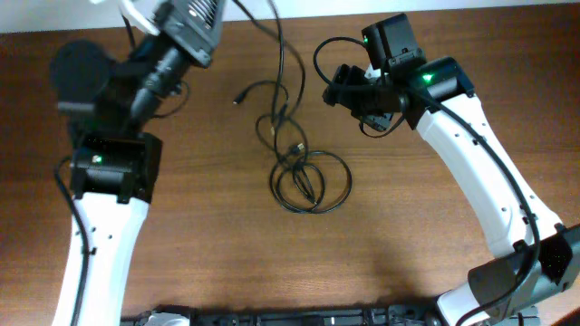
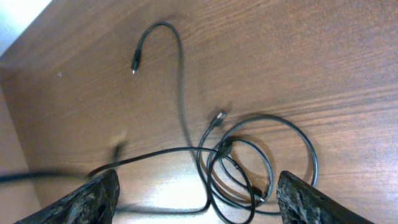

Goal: Untangle cables

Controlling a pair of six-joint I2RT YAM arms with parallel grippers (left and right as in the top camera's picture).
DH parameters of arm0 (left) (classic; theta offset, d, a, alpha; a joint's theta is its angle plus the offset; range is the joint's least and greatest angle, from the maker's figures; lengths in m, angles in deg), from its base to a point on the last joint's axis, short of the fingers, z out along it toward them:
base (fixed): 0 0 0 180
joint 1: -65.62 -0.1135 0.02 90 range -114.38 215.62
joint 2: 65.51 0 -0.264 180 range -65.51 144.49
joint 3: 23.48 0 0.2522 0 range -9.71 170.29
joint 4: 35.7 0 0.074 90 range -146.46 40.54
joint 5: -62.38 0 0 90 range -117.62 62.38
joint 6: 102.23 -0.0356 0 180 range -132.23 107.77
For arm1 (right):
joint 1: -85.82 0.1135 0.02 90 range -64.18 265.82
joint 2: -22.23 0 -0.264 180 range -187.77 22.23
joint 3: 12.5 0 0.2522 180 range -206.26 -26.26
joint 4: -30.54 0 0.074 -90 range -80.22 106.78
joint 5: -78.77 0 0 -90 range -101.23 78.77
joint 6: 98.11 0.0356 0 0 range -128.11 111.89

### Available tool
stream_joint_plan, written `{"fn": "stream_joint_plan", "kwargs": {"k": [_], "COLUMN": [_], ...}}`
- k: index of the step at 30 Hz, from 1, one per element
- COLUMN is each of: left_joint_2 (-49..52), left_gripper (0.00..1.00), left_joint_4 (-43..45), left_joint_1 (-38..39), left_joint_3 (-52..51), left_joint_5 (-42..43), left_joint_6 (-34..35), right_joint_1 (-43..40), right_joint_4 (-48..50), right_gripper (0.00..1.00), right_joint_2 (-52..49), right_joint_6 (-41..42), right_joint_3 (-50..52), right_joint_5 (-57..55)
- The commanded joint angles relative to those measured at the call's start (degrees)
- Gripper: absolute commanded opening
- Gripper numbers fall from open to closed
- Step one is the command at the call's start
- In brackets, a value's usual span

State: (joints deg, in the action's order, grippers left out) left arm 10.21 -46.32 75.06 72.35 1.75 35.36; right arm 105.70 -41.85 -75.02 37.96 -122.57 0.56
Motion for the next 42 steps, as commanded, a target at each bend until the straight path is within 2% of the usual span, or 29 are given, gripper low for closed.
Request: {"fn": "stream_joint_plan", "kwargs": {"k": [1, 2, 3, 4, 5, 6, 7, 8, 10, 12, 15, 20, 22, 24, 25, 26, 28, 30, 31, 33, 34, 35, 38, 40, 41, 42], "left_joint_2": [0.37, 0.37, 0.37, 0.37, 0.46, 0.68, 0.96, 1.09, 1.07, 0.79, 0.48, 0.20, -0.11, -0.11, -0.11, -0.11, -0.11, -0.11, -0.22, -0.33, -0.46, -0.85, -1.36, -1.33, -1.33, -1.33], "left_gripper": [0.00, 0.00, 0.00, 0.00, 0.00, 0.00, 0.00, 0.00, 0.00, 0.00, 0.00, 0.00, 0.00, 0.00, 0.00, 0.00, 0.00, 0.00, 0.00, 0.00, 0.00, 0.00, 0.00, 0.00, 0.00, 0.00], "left_joint_4": [14.97, 29.68, 32.46, 29.29, 16.72, 3.78, -2.23, -2.19, 9.86, 15.93, 16.17, 16.15, 16.09, 16.11, 16.11, 15.74, 10.51, 8.61, 12.15, 21.27, 26.43, 27.30, 16.61, 9.73, 8.68, 8.09], "left_joint_1": [0.92, 0.92, 0.92, 0.92, 1.25, 1.73, 2.12, 2.16, 2.14, 2.14, 2.14, 2.14, 2.14, 2.14, 2.14, 1.86, -0.44, -3.39, -6.32, -9.75, -11.72, -14.12, -15.61, -15.61, -15.61, -15.61], "left_joint_3": [0.39, 0.94, 1.05, 1.05, 1.05, 1.05, 1.05, 1.05, 1.05, 1.05, 1.05, 1.05, 1.05, 1.05, 1.05, 1.05, 1.05, 1.05, 1.05, 1.05, 1.05, 1.05, 1.05, 1.05, 1.05, 1.05], "left_joint_5": [1.62, 3.26, 3.21, 3.23, 1.57, -3.98, -6.73, -6.03, -1.07, 1.29, 1.29, 1.33, 1.55, 2.01, 2.64, 2.60, -0.74, -3.32, -2.99, -2.36, -2.40, -2.32, -0.74, -1.31, -1.81, -2.21], "left_joint_6": [-2.71, -0.92, -0.92, -0.94, -1.01, -0.92, -0.48, -0.39, 5.18, 8.68, 9.40, 11.32, 11.32, 11.32, 11.30, 11.10, 7.30, 9.05, 14.25, 19.12, 19.21, 19.21, 18.84, 14.16, 11.67, 9.29], "right_joint_1": [0.11, 0.09, 0.11, 0.09, 0.11, 0.11, 0.13, 0.33, 1.66, 2.58, 5.42, 6.71, 6.69, 6.69, 6.69, 6.69, 5.20, 2.21, 0.52, -1.81, -3.19, -4.42, -5.07, -4.50, -4.07, -3.37], "right_joint_4": [-0.31, -0.15, -0.09, -0.11, -0.11, -0.07, 0.11, 0.13, 0.44, 0.87, 1.01, 8.68, 10.97, 12.66, 13.57, 13.46, 10.29, 4.57, 1.90, -0.70, -2.19, -3.23, -3.04, -2.27, -2.10, -2.10], "right_gripper": [0.80, 0.80, 0.80, 0.81, 0.84, 0.86, 0.86, 0.87, 0.87, 0.89, 0.90, 0.89, 0.65, 0.47, 0.20, 0.04, 0.04, 0.04, 0.04, 0.04, 0.04, 0.04, 0.04, 0.04, 0.11, 0.36], "right_joint_2": [0.33, 0.33, 0.33, 0.33, 0.33, 0.33, 0.33, 0.33, -0.26, -1.60, -5.57, -11.06, -13.09, -13.70, -13.68, -13.57, -12.72, -12.13, -12.15, -12.17, -12.17, -12.17, -12.17, -12.17, -12.17, -12.17], "right_joint_6": [-4.96, -10.80, -12.07, -12.02, -12.11, -14.25, -17.09, -19.87, -24.26, -27.02, -35.91, -36.63, -36.65, -36.63, -36.57, -35.93, -31.39, -23.87, -21.70, -21.33, -21.31, -21.31, -21.38, -21.79, -21.84, -21.81], "right_joint_3": [0.52, 0.52, 0.52, 0.52, 0.52, 0.52, 0.52, 0.52, 0.52, 0.52, 0.52, 0.52, 0.52, 0.52, 0.50, 0.44, 0.35, 0.35, 0.39, 0.52, 0.52, 0.52, 0.52, 0.52, 0.52, 0.52], "right_joint_5": [1.20, 5.14, 6.05, 6.03, 6.21, 7.91, 9.81, 10.78, 10.12, 10.21, 12.17, 9.86, 9.35, 9.18, 9.25, 9.31, 7.23, -1.07, -4.26, -5.42, -5.40, -4.55, -0.13, 4.50, 5.86, 6.27]}}
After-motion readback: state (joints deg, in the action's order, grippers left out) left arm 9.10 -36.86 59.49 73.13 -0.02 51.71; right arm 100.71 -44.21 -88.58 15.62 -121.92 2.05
